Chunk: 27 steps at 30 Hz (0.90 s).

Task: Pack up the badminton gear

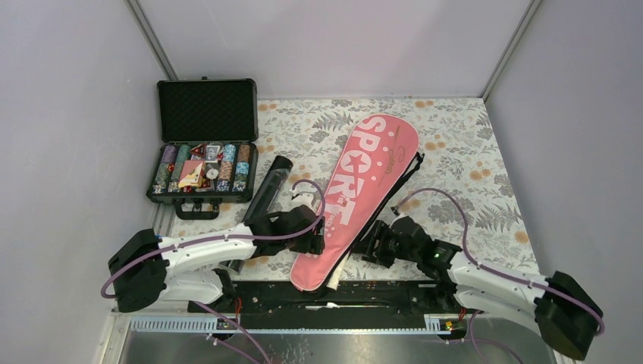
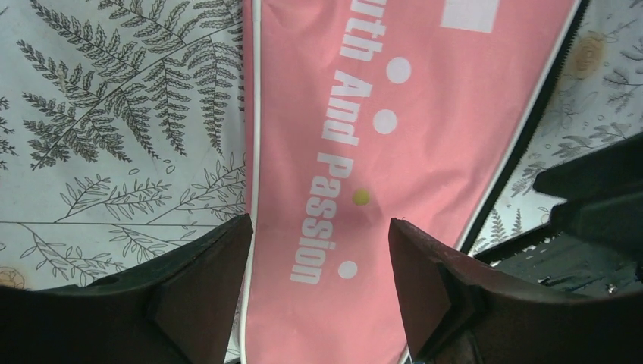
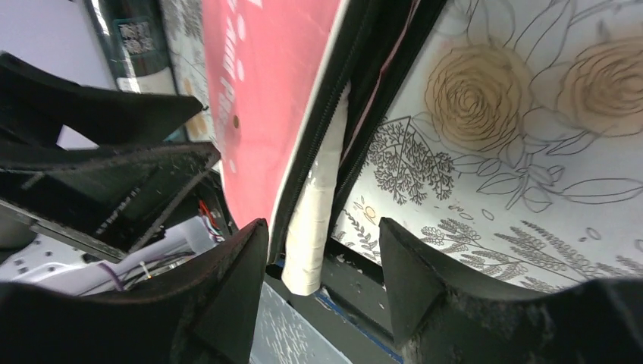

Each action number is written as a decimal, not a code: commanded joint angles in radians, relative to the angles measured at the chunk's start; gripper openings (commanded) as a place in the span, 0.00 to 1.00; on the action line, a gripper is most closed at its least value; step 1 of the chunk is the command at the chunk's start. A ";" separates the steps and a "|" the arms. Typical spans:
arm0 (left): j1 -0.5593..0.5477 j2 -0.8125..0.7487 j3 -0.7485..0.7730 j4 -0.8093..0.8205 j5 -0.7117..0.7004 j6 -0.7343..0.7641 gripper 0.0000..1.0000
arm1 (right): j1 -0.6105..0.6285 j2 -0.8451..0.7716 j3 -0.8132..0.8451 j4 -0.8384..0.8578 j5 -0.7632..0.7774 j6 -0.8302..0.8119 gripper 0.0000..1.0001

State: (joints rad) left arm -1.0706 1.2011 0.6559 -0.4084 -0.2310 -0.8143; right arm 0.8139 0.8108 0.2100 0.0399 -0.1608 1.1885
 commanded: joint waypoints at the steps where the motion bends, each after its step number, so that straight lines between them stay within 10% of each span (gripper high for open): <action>1: 0.044 0.036 -0.011 0.092 0.107 0.029 0.72 | 0.105 0.119 0.047 0.135 0.136 0.071 0.63; 27: 0.057 0.111 -0.008 0.401 0.415 -0.064 0.63 | 0.116 0.252 0.039 0.366 0.307 0.042 0.37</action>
State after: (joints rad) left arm -1.0039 1.3392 0.6121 -0.1097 0.0948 -0.8398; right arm 0.9241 1.1038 0.2302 0.3199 0.0628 1.2484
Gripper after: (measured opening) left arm 0.628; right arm 0.399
